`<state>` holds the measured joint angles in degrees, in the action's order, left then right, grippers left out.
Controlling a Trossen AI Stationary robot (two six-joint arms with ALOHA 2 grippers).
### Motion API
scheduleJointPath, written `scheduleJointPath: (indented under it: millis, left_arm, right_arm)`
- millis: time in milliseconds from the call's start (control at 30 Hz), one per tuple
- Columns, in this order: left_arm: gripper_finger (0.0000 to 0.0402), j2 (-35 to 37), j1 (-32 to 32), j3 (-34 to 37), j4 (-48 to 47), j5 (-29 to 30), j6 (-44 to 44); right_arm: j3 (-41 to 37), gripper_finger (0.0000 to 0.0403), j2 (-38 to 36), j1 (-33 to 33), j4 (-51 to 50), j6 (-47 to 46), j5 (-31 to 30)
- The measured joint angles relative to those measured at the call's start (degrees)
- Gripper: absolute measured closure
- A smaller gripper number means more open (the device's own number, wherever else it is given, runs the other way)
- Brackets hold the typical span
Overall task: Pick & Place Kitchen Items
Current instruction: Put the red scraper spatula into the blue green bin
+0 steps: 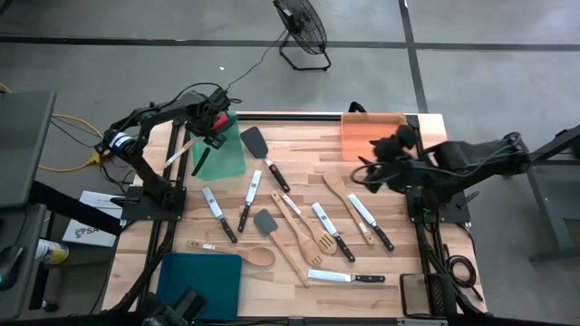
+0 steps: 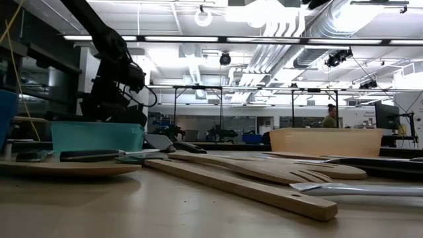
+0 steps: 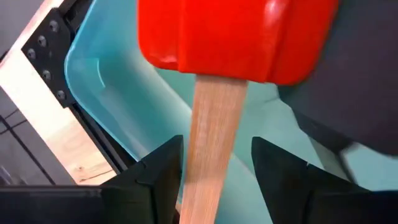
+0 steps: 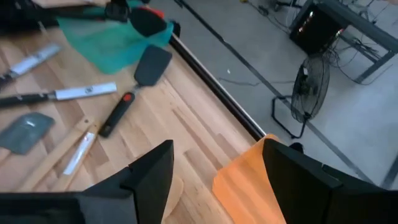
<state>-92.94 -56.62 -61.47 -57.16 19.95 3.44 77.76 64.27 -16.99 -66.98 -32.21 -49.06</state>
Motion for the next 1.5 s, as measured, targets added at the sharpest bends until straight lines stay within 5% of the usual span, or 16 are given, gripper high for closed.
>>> scheduleJointPath:
  millis: [267,733,900,1067,1500]
  left_arm:
    - [0.0332,0.04,0.07,-0.24,-1.4,-0.25,2.69]
    - [0.033,2.66,0.94,-12.19,-14.19,-3.49,6.3]
    - [0.033,5.51,3.61,-14.21,-13.61,-15.22,5.83]
    - [0.033,7.36,7.53,-14.76,-13.48,-19.68,6.3]
    - [0.033,7.23,13.54,-9.72,-0.74,-21.4,12.99]
  right_arm:
    - [0.0,0.0164,-3.69,-2.71,-1.4,-0.68,-2.45]
    - [0.0,0.0164,-2.11,-2.67,-2.69,-1.22,-1.79]
    - [0.0,0.0164,-2.12,-2.67,-2.69,-1.22,-1.79]
    - [0.0,0.0164,-2.1,-2.67,-2.69,-1.22,-1.55]
    - [-0.02,0.0164,-2.1,-2.67,-2.73,-2.51,-1.38]
